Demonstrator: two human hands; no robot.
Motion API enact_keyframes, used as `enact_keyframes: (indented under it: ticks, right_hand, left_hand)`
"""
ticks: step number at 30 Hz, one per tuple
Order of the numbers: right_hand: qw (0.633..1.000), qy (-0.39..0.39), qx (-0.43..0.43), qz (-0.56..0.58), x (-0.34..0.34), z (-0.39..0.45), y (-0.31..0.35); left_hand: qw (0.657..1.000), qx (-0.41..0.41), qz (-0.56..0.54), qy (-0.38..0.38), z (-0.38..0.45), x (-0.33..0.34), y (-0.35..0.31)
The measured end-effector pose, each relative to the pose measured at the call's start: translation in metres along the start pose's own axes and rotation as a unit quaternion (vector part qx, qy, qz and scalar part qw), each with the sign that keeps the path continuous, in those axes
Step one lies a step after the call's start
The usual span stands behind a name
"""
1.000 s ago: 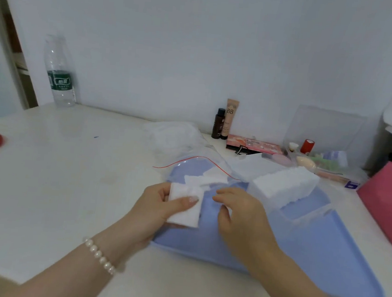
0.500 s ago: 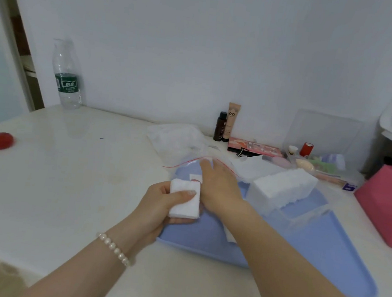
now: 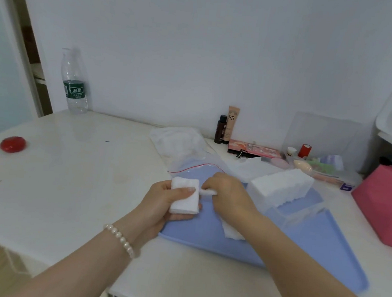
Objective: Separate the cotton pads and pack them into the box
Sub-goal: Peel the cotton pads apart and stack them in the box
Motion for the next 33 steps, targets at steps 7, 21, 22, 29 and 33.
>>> enact_keyframes:
  ticks: [7, 21, 22, 29, 33]
  right_hand:
    - [0.61, -0.128, 0.238, 0.745, -0.048, -0.048, -0.032]
    - [0.681, -0.195, 0.222, 0.67, -0.056, -0.054, -0.06]
    - [0.679, -0.209, 0.214, 0.67, -0.058, -0.055, -0.06]
    - [0.74, -0.195, 0.143, 0.628, -0.081, -0.06, -0.055]
    - [0.787, -0.114, 0.109, 0.596, -0.085, -0.058, -0.038]
  left_hand:
    - [0.999, -0.027, 0.014, 0.029, 0.005, 0.016, 0.001]
    - [0.993, -0.022, 0.049, 0.108, 0.039, 0.092, -0.015]
    - [0.992, -0.022, 0.05, 0.117, 0.042, 0.097, -0.015]
    - [0.976, -0.037, 0.043, 0.21, 0.044, 0.108, -0.002]
    - [0.952, -0.071, 0.09, 0.285, 0.039, 0.096, -0.001]
Point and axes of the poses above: each hand's wrist, its own z-axis towards the middle knuckle, its own x-axis out of the palm, y = z × x, the point moved 6 cm from there along z, towards the middle knuckle, and after that the axes turned 7 degrees about z, right-handed, at the moved point
